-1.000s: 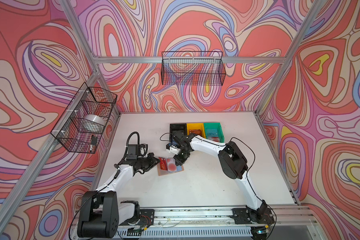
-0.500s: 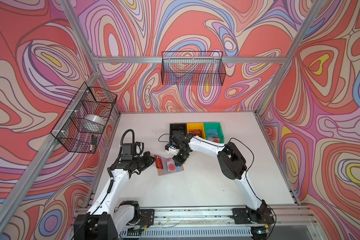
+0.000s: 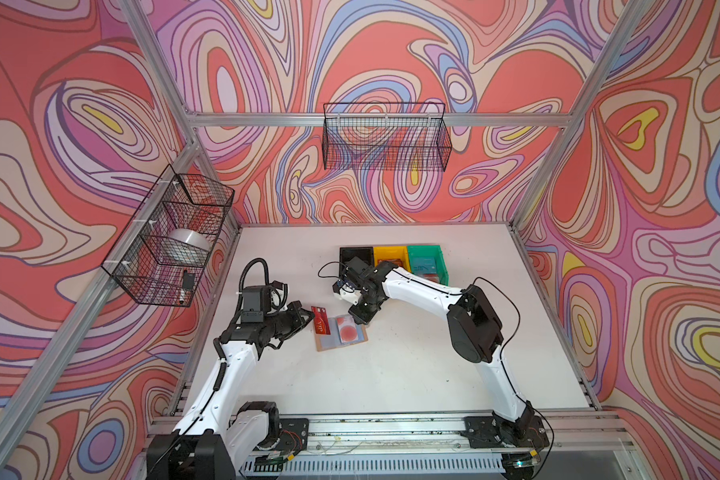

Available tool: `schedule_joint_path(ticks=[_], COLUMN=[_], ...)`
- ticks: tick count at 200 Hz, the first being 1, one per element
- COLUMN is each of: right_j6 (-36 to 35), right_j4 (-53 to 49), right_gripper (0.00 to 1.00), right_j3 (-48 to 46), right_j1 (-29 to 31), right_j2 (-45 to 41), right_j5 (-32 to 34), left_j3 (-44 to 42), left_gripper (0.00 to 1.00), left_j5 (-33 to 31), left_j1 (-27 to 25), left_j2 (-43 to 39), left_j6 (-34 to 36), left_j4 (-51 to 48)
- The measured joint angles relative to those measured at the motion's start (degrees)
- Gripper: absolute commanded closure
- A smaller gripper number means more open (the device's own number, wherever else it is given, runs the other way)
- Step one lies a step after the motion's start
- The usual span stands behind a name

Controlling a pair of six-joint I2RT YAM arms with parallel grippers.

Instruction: Take the credit cards out of the card holder

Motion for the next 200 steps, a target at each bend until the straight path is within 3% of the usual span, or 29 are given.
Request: schedule_joint_path(ticks=[29, 47, 93, 137, 166, 200], right_j6=[-0.39, 0.35, 2.34, 2.71, 2.93, 3.15], right_j4=[-1.84, -2.05, -1.60, -0.55, 0.09, 0.20], right_gripper=[0.62, 0.59, 0.55, 0.51, 0.51, 0.51], right_j3=[3.06, 4.33, 4.50, 3.52, 2.60, 1.09], right_j1=[-1.46, -4.22, -12.66, -12.50, -12.26, -12.28], right_j2=[-4.00, -6.32, -7.72, -7.52, -6.60, -5.29], right_j5=[-2.05, -6.86, -21.11, -28.52, -29.81, -29.77], left_j3=[-2.56, -4.66, -9.33, -10.27, -10.21, -6.49], left_gripper=[0.94, 0.90, 0.83, 0.84, 0.80, 0.64], left_j5=[5.95, 8.31, 9.94, 9.81, 9.55, 4.61], left_j1=[-0.02, -0.39, -3.82, -6.12, -6.12, -6.10], left_j2=[2.29, 3.32, 6.91, 11.61, 12.46, 9.44], left_j6=[-3.30, -6.62, -14.78, -20.48, -20.70, -14.38], left_j4=[10.69, 19.19, 39.93, 54.97, 54.80, 35.47])
